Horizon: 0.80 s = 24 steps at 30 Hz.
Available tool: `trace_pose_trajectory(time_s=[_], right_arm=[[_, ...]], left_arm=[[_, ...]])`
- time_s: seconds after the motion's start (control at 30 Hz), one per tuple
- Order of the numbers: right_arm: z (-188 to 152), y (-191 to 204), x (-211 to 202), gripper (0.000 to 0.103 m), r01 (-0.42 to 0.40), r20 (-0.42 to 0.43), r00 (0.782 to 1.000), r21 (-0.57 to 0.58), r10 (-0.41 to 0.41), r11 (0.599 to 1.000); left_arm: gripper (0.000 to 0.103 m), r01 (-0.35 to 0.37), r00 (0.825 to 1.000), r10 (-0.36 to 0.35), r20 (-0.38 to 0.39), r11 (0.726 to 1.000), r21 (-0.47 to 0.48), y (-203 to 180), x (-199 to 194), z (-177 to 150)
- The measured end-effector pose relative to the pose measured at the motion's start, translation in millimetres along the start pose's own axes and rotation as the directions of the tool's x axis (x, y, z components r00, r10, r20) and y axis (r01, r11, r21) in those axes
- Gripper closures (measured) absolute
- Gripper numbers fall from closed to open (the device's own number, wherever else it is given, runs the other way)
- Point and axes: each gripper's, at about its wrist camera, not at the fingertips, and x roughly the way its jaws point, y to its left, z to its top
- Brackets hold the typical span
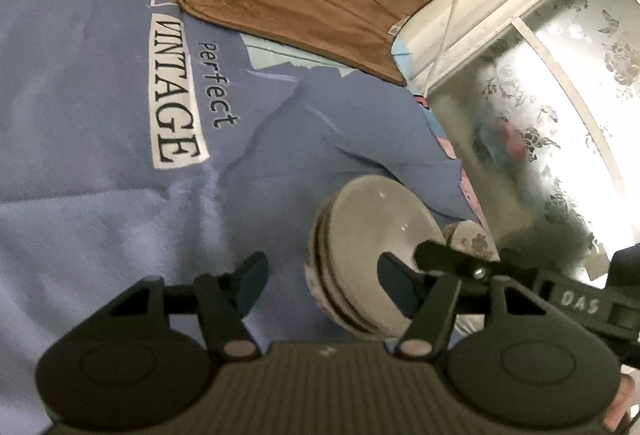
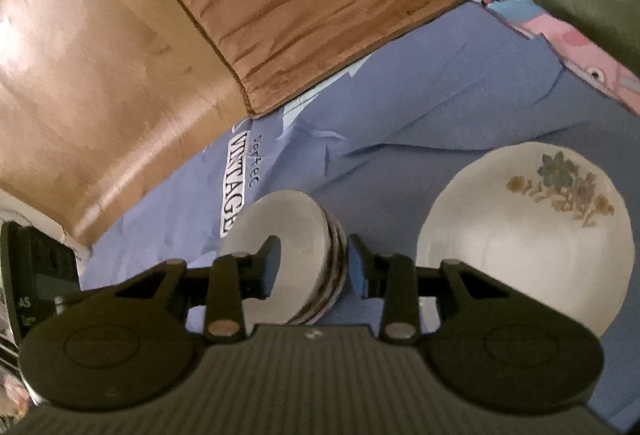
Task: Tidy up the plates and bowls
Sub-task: 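Grasp the bowl stack rim with the left gripper while the right gripper grips it too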
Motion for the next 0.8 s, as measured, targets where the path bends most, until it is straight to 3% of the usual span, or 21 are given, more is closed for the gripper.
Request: trace_pose_trajectory(time_s=[0.13,0.2,0.27,0.4,0.5,0.8], right_arm=[[-3.0,-6.0,4.6,0.062,-0.008,-0.033,0.999,0.036,0.009,0.999],[-3.8,-8.1,7.6,0.062,-0.004,-0.036,0.999,0.049,0.006,0.999],[-3.4,-9.9,15.4,0.064,-0.019,-0.057,0.998,0.085,0.024,0.996],[-6.6,1.8,18.2,0.075,0.038,-0.027,0.999,0.026,-0.038,0.999],[-9.6,0.0,13.4,0.082,0.037,-0.017,0.999,0.012,-0.037,0.999],[-5.5,-11.1,-44.6,0.082,0.080,0.167,0.983,-0.011,-0.077,0.997]], left_arm=[[0.048,0.017,1.000,-0.017,-0.008,1.000,-0.012,0.0,0.5,-0.2],[0.063,0.020,1.000,-0.020,-0.016,1.000,-0.020,-0.6,4.3,0.1],[0.070,0.014,1.000,-0.014,-0.021,1.000,-0.024,-1.4,8.9,-1.7],[0.072,0.007,1.000,-0.007,-0.006,1.000,-0.017,-0.4,5.7,-4.8],[0.072,-0.003,1.000,0.003,-0.001,1.000,0.004,-8.3,-1.0,-6.8],[0.071,0.061,0.998,-0.062,0.004,0.989,0.136,-80.9,3.3,0.4]])
